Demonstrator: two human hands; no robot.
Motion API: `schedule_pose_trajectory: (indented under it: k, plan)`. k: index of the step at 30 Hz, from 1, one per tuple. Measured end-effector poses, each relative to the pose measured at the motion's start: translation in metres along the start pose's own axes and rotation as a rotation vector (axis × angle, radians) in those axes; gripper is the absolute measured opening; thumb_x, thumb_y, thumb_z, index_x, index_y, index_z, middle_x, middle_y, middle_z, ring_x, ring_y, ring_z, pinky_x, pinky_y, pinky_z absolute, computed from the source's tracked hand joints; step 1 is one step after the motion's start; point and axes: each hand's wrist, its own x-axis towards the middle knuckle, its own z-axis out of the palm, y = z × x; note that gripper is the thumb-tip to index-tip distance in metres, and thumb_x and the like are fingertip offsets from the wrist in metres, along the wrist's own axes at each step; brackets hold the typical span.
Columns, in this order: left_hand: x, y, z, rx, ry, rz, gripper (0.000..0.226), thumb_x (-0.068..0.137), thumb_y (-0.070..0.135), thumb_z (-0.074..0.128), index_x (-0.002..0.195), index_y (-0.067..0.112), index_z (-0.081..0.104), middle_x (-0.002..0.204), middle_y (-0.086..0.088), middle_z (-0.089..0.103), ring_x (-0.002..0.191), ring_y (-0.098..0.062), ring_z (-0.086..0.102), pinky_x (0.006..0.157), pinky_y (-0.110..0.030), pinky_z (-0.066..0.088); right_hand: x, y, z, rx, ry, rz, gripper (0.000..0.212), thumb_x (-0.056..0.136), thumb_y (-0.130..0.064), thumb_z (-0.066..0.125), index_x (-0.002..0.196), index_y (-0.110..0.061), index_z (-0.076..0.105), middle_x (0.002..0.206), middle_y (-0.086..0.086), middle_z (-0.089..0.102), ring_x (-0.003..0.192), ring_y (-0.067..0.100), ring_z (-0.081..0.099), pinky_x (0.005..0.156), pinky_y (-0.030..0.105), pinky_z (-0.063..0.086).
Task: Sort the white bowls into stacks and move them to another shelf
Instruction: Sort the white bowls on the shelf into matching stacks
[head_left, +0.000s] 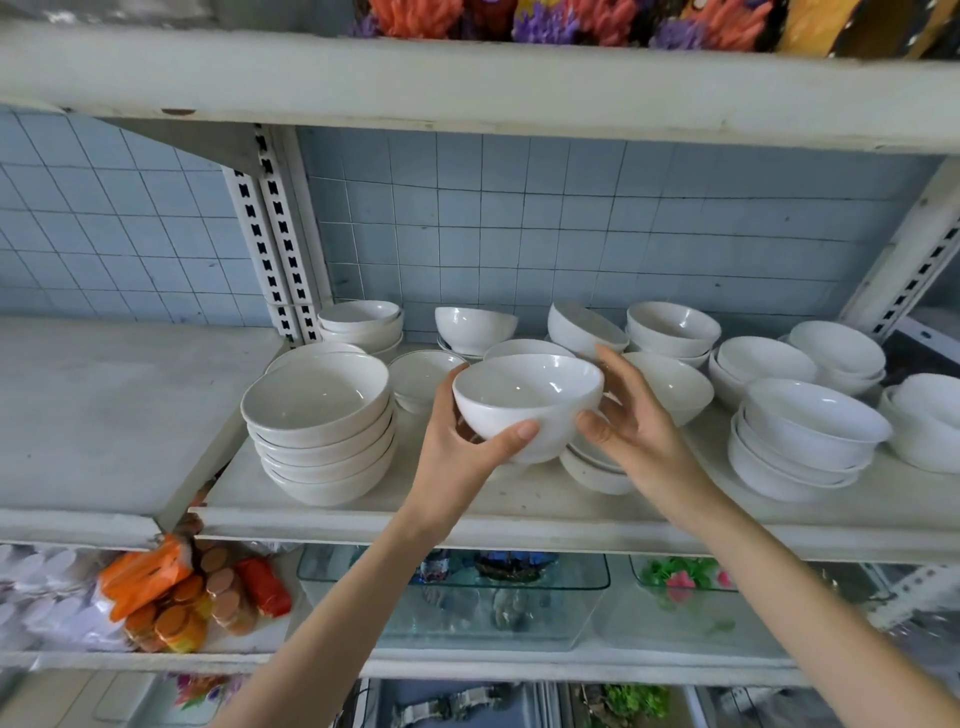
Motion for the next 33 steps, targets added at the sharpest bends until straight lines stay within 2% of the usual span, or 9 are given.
schedule_pose_trajectory:
  k: [3, 7, 10, 16, 20, 26, 29, 31, 33]
  plan:
    - [0.003, -0.007, 0.008, 0.024, 0.009, 0.021, 0.092, 0.051, 0.038, 0.083, 0.131, 0.017, 0.043, 0.123, -0.002, 0.061, 0.111, -0.013, 0.061, 0.087, -0.029, 0.053, 0.0, 0.004, -0.004, 0.059, -0.027, 0.059, 0.095, 0.056, -0.067, 0.075, 0.134, -0.031, 0.035, 0.129, -0.019, 0.055, 0.123, 0.0, 0.049, 0.091, 0.015, 0.044]
    - [0.011, -0.01, 0.021, 0.031, 0.013, 0.035, 0.094, 0.052, 0.038, 0.083, 0.133, 0.014, 0.042, 0.125, -0.003, 0.059, 0.114, -0.014, 0.059, 0.09, -0.032, 0.053, 0.007, 0.008, -0.016, 0.057, -0.049, 0.123, 0.121, 0.048, -0.068, 0.078, 0.145, -0.017, 0.027, 0.139, -0.002, 0.05, 0.126, 0.009, 0.048, 0.102, 0.027, 0.044]
    - [0.017, -0.012, 0.03, 0.015, -0.012, 0.058, 0.086, 0.059, 0.035, 0.08, 0.134, 0.014, 0.042, 0.126, -0.004, 0.059, 0.115, -0.013, 0.059, 0.09, -0.027, 0.051, 0.014, 0.012, -0.025, 0.063, -0.034, 0.129, 0.118, 0.048, -0.065, 0.081, 0.143, -0.014, 0.031, 0.135, 0.0, 0.053, 0.122, 0.011, 0.053, 0.102, 0.031, 0.044]
    - [0.041, -0.011, 0.031, -0.009, -0.052, -0.028, 0.064, 0.087, 0.056, 0.046, 0.14, 0.021, 0.043, 0.133, 0.008, 0.057, 0.124, -0.006, 0.051, 0.103, -0.027, 0.044, 0.03, 0.02, -0.044, 0.201, 0.049, 0.178, 0.12, 0.041, -0.064, 0.084, 0.142, -0.02, 0.035, 0.136, 0.0, 0.052, 0.121, 0.014, 0.053, 0.1, 0.044, 0.046]
    - [0.063, 0.0, 0.033, -0.083, -0.091, -0.053, 0.046, 0.1, 0.046, 0.032, 0.132, 0.019, 0.05, 0.13, 0.01, 0.059, 0.123, -0.01, 0.053, 0.105, -0.025, 0.042, 0.045, 0.013, -0.051, 0.267, 0.132, 0.169, 0.124, 0.032, -0.068, 0.084, 0.136, -0.016, 0.042, 0.129, 0.0, 0.054, 0.116, 0.014, 0.056, 0.089, 0.037, 0.054]
    - [0.092, 0.009, 0.034, -0.012, -0.09, -0.117, 0.028, 0.103, 0.027, 0.034, 0.108, 0.023, 0.061, 0.109, 0.01, 0.064, 0.112, -0.013, 0.057, 0.102, -0.027, 0.042, 0.062, 0.011, -0.053, 0.278, 0.226, 0.145, 0.1, 0.029, -0.066, 0.085, 0.114, -0.023, 0.052, 0.111, -0.005, 0.06, 0.1, 0.009, 0.063, 0.073, 0.027, 0.055]
    - [0.112, 0.003, 0.027, 0.339, 0.015, -0.144, 0.022, 0.101, 0.02, 0.039, 0.089, 0.021, 0.058, 0.091, 0.004, 0.058, 0.092, -0.018, 0.052, 0.086, -0.027, 0.039, 0.07, 0.015, -0.052, 0.277, 0.278, 0.137, 0.101, 0.03, -0.065, 0.086, 0.116, -0.023, 0.051, 0.114, -0.006, 0.058, 0.099, 0.005, 0.063, 0.072, 0.024, 0.054]
    - [0.123, -0.009, 0.018, 0.715, 0.023, -0.228, 0.021, 0.098, 0.019, 0.043, 0.109, 0.01, 0.058, 0.106, -0.01, 0.059, 0.1, -0.029, 0.053, 0.083, -0.031, 0.038, 0.072, 0.017, -0.053, 0.274, 0.308, 0.135, 0.105, 0.031, -0.066, 0.085, 0.119, -0.022, 0.051, 0.114, -0.007, 0.059, 0.1, 0.003, 0.062, 0.073, 0.023, 0.054]
    - [0.128, -0.019, 0.01, 0.964, -0.031, -0.359, 0.039, 0.096, 0.023, 0.048, 0.125, -0.004, 0.044, 0.126, -0.02, 0.051, 0.116, -0.035, 0.049, 0.089, -0.034, 0.038, 0.072, 0.02, -0.056, 0.249, 0.336, 0.144, 0.113, 0.032, -0.069, 0.084, 0.127, -0.02, 0.048, 0.116, -0.009, 0.06, 0.105, 0.005, 0.061, 0.079, 0.027, 0.055]
